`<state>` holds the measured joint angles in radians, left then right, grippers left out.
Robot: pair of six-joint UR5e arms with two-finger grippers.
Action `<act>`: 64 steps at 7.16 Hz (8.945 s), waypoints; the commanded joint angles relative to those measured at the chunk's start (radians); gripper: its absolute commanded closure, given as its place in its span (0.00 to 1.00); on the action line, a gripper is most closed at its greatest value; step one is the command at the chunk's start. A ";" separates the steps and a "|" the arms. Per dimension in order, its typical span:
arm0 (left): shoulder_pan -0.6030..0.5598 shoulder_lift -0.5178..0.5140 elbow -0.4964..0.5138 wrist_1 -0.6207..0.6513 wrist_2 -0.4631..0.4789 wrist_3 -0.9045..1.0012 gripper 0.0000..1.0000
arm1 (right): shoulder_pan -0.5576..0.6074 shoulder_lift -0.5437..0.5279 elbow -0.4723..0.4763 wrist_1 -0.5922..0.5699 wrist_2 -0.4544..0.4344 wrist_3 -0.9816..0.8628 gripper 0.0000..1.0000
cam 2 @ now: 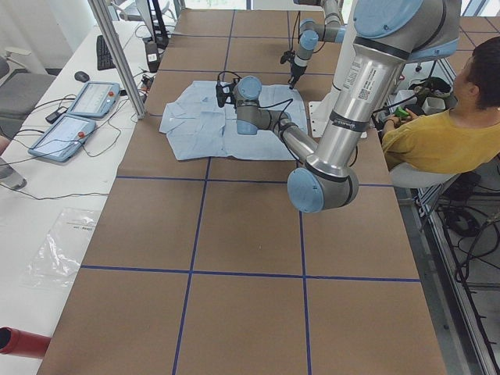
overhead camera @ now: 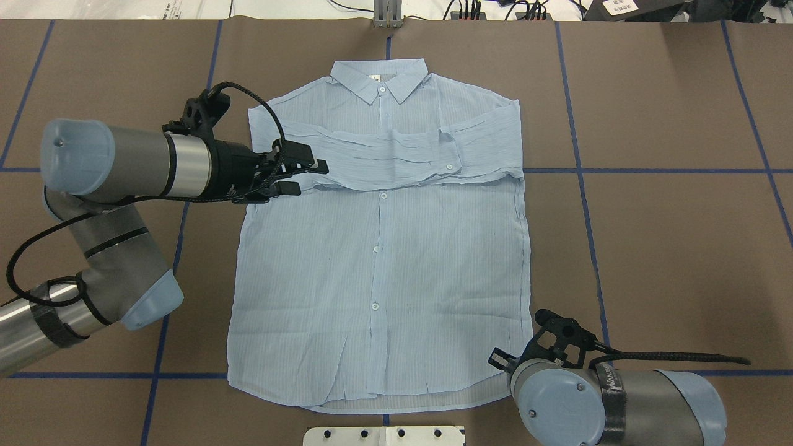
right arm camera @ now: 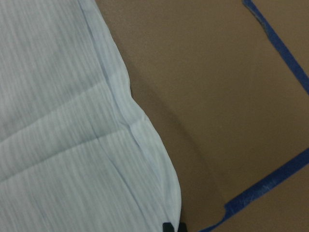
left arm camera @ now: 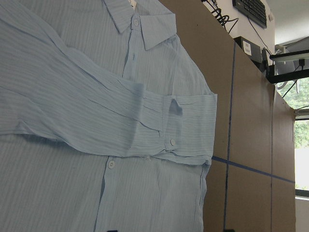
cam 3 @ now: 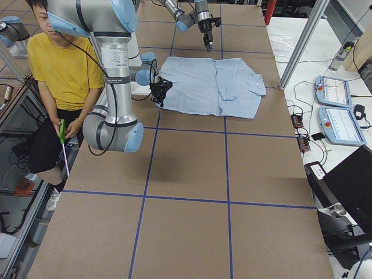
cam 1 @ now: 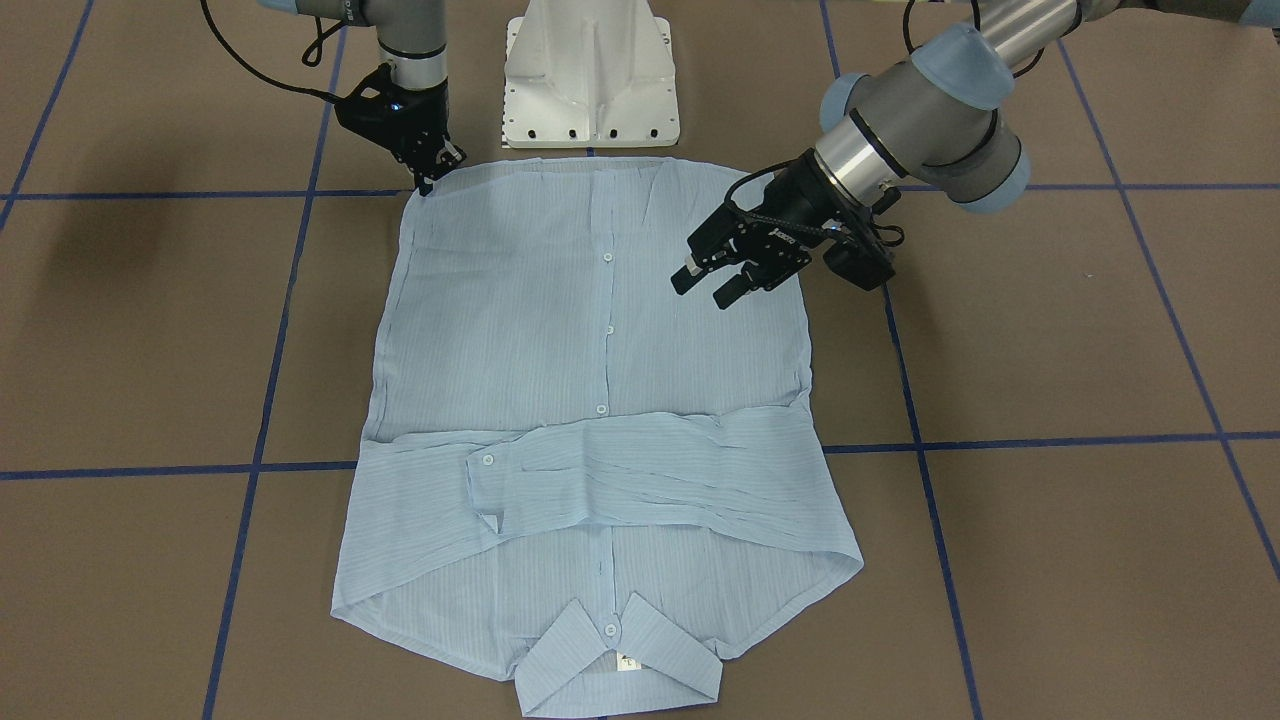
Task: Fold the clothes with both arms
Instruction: 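Move the left gripper to the other hem corner and grasp both corners, then lift the hem with both grippers and fold it toward the collar, then release the folded hem near the collar with both grippers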
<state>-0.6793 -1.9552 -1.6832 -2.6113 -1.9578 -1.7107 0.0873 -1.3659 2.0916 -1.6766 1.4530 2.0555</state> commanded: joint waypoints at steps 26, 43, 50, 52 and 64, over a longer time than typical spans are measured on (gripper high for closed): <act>0.498 0.314 -0.372 0.751 0.266 -0.067 1.00 | 0.014 0.018 0.042 0.000 0.006 -0.001 1.00; -0.121 -0.115 -0.115 0.820 0.074 0.178 1.00 | 0.595 0.269 -0.130 -0.048 0.207 -0.408 1.00; -0.172 -0.154 0.365 0.301 0.174 0.373 1.00 | 0.715 0.559 -0.876 0.407 0.234 -0.425 1.00; -0.167 -0.174 0.425 0.286 0.174 0.385 1.00 | 0.715 0.568 -0.918 0.431 0.233 -0.434 1.00; -0.175 -0.210 0.478 0.284 0.047 0.388 0.71 | 0.762 0.536 -0.845 0.420 0.348 -0.520 0.00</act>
<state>-0.8509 -2.1876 -1.1667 -2.3296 -1.8375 -1.3240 0.8418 -0.8004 1.1884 -1.2512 1.7483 1.5357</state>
